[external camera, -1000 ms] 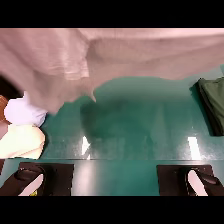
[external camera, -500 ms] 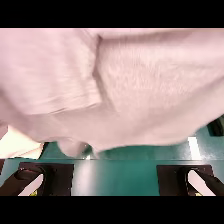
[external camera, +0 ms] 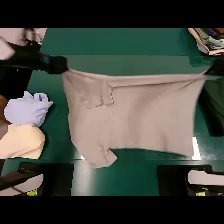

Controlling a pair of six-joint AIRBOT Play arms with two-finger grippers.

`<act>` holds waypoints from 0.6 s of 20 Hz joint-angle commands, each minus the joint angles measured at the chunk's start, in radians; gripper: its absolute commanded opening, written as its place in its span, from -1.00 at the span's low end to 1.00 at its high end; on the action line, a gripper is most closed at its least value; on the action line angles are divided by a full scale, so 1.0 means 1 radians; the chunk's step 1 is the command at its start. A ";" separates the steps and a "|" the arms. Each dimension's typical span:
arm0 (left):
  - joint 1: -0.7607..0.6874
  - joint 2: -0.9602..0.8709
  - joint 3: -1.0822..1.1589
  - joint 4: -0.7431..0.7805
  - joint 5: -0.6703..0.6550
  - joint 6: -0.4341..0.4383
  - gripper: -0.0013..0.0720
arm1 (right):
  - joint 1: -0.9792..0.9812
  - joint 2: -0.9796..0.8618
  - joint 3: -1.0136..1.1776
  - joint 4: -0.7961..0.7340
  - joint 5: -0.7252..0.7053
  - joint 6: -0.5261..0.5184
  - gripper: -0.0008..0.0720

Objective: Fold the shirts.

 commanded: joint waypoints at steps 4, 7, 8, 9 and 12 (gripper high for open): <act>0.001 -0.328 0.168 0.002 0.261 0.021 -0.90 | 0.057 -0.294 0.170 0.003 -0.197 -0.001 -0.94; 0.006 -0.338 0.218 0.007 0.230 0.072 -0.90 | 0.068 -0.303 0.231 -0.001 -0.190 -0.004 -0.94; 0.013 -0.338 0.230 0.011 0.164 0.073 -0.90 | 0.067 -0.293 0.230 -0.002 -0.182 -0.009 -0.94; 0.024 -0.338 0.234 0.012 0.074 0.073 -0.90 | 0.059 -0.283 0.229 -0.002 -0.154 -0.009 -0.94; 0.029 -0.338 0.202 0.058 -0.147 0.099 -0.91 | 0.059 -0.267 0.229 -0.034 -0.047 -0.009 -0.94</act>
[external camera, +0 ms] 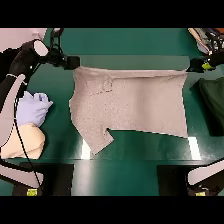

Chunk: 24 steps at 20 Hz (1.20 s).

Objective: Fold the shirts.

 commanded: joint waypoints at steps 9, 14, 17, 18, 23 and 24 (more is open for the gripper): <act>0.008 -0.011 -0.178 0.035 -0.159 0.041 -0.90 | 0.016 0.114 -0.323 -0.069 0.031 0.003 -0.94; 0.009 -0.010 -0.175 0.036 -0.183 -0.007 0.33 | 0.018 0.173 -0.465 -0.054 0.002 0.003 0.31; 0.009 0.024 -0.176 0.104 -0.276 -0.033 0.40 | -0.006 0.246 -0.526 -0.053 0.021 0.003 0.27; 0.009 0.057 -0.186 0.134 -0.292 -0.043 0.40 | -0.020 0.293 -0.568 -0.053 0.016 0.003 0.27; 0.009 0.319 -0.435 0.095 -0.299 -0.053 0.40 | -0.101 0.521 -0.789 -0.007 -0.007 0.002 0.27; 0.009 0.378 -0.525 0.045 -0.293 -0.055 0.40 | -0.117 0.563 -0.827 0.006 -0.024 0.002 0.26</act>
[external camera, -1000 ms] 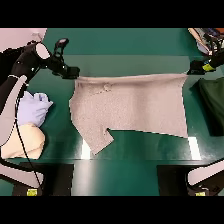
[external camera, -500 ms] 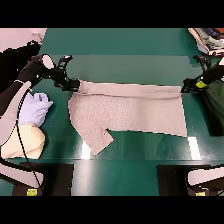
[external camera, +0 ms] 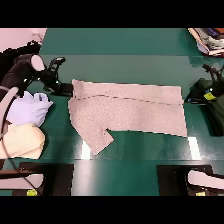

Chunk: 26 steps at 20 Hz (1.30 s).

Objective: Fold the shirts.

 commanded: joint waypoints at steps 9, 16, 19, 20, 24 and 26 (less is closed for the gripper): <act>0.000 0.428 -0.757 -0.384 0.299 -0.080 0.40 | -0.079 0.288 -0.232 0.097 -0.075 -0.001 0.26; -0.001 0.428 -0.822 -0.539 0.434 -0.004 0.40 | -0.079 0.340 -0.232 0.097 -0.072 -0.001 0.26; 0.000 0.428 -0.822 -0.546 0.447 0.002 0.40 | -0.079 0.365 -0.232 0.096 -0.072 -0.001 0.26; -0.001 0.427 -0.822 -0.548 0.446 0.008 0.40 | -0.079 0.372 -0.232 0.096 -0.072 -0.001 0.26; -0.001 0.420 -0.822 -0.548 0.446 0.026 0.40 | -0.079 0.380 -0.232 0.096 -0.060 0.018 0.26; 0.000 0.417 -0.822 -0.549 0.446 0.045 -0.23 | -0.079 0.380 -0.232 0.096 -0.056 0.023 0.26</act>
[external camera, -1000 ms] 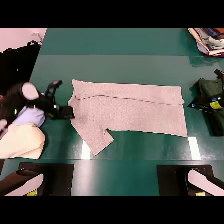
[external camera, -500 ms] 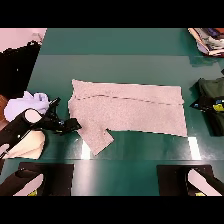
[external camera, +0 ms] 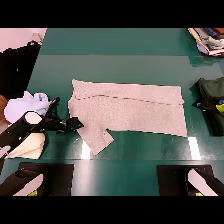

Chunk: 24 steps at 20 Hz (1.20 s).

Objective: Fold the shirts.

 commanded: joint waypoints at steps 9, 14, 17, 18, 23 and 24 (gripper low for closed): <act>0.000 0.003 0.066 -0.011 -0.102 0.124 -0.90 | -0.233 0.005 -0.204 -0.033 0.111 0.050 0.26; 0.000 0.003 0.069 -0.010 -0.096 0.127 -0.90 | -0.345 0.005 -0.420 -0.015 0.052 0.069 0.26; 0.000 0.003 0.069 -0.010 -0.089 0.127 -0.90 | -0.345 0.005 -0.488 0.071 -0.028 0.068 0.26; 0.000 0.003 0.069 -0.010 -0.090 0.127 -0.90 | -0.344 0.005 -0.498 0.086 -0.053 0.068 0.26; 0.000 0.003 0.069 -0.010 -0.092 0.127 -0.90 | -0.246 0.004 -0.504 0.105 -0.127 0.068 0.26; 0.000 0.003 0.069 -0.010 -0.096 0.127 -0.90 | -0.207 0.004 -0.504 0.105 -0.160 0.070 0.25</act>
